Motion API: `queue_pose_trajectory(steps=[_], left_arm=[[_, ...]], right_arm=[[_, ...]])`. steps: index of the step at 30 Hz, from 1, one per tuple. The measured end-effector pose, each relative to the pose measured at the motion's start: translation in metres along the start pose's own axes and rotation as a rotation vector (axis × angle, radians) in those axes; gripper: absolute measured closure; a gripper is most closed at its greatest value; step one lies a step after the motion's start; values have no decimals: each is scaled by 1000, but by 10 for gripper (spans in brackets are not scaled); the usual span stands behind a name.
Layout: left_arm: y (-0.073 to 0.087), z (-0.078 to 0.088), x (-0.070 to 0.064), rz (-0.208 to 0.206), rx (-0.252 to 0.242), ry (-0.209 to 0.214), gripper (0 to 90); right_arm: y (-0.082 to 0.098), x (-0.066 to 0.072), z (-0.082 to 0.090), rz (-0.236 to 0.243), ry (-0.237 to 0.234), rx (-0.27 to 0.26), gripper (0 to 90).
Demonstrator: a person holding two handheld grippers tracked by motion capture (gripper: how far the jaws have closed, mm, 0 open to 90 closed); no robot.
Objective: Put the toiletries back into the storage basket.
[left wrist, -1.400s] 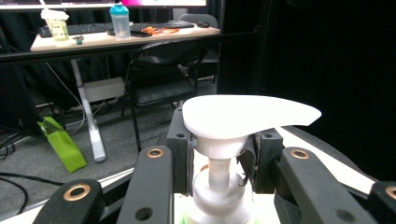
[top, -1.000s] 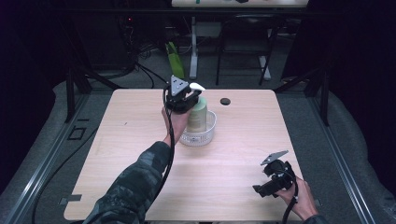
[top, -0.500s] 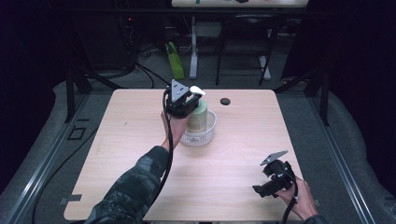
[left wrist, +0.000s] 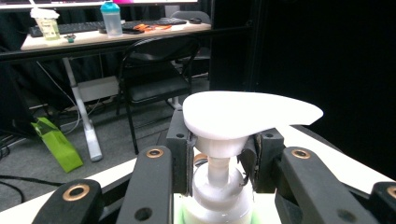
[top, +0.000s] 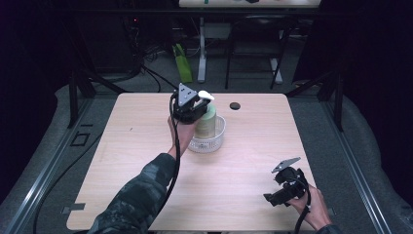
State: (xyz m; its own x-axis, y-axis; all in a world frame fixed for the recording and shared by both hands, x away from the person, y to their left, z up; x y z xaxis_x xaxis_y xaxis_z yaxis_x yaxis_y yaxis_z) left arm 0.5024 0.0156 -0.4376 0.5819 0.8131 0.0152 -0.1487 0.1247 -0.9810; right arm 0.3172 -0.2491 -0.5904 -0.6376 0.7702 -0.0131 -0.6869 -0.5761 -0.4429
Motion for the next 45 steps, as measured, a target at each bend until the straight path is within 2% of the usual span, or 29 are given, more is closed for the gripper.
queue_pose_trajectory(steps=[11, 15, 17, 22, 29, 35, 45], left_arm=[[0, 1, 0, 8, 7, 8, 659], [2, 2, 1, 28, 17, 20, 598], [2, 3, 2, 34, 16, 17, 538], [-1, 8, 4, 26, 19, 13, 389], [-2, 16, 10, 25, 39, 8, 236], [-4, 27, 14, 9, 57, 10, 158], [-3, 54, 25, 4, 79, 9, 97]], right_arm=[[0, 0, 0, 1, 0, 1, 10], [0, 0, 0, 2, 1, 0, 10], [0, 0, 0, 1, 1, 0, 10], [0, 1, 0, -2, -3, 0, 10], [0, 1, 0, -2, -3, -1, 10], [0, 1, 0, -2, -3, -1, 10], [-1, 1, 0, 0, -2, -2, 10]])
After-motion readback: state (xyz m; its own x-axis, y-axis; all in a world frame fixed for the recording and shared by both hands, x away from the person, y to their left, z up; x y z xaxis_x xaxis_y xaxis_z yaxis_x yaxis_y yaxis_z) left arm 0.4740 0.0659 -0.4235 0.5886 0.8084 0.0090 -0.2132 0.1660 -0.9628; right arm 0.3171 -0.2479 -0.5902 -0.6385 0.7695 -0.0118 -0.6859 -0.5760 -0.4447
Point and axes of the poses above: each handheld gripper's, and its own axes: z roughly backward along the jaws, y roughly out of its underside, x roughly to its left, the point moved 7 cm from there along -z, roughly forward along the jaws
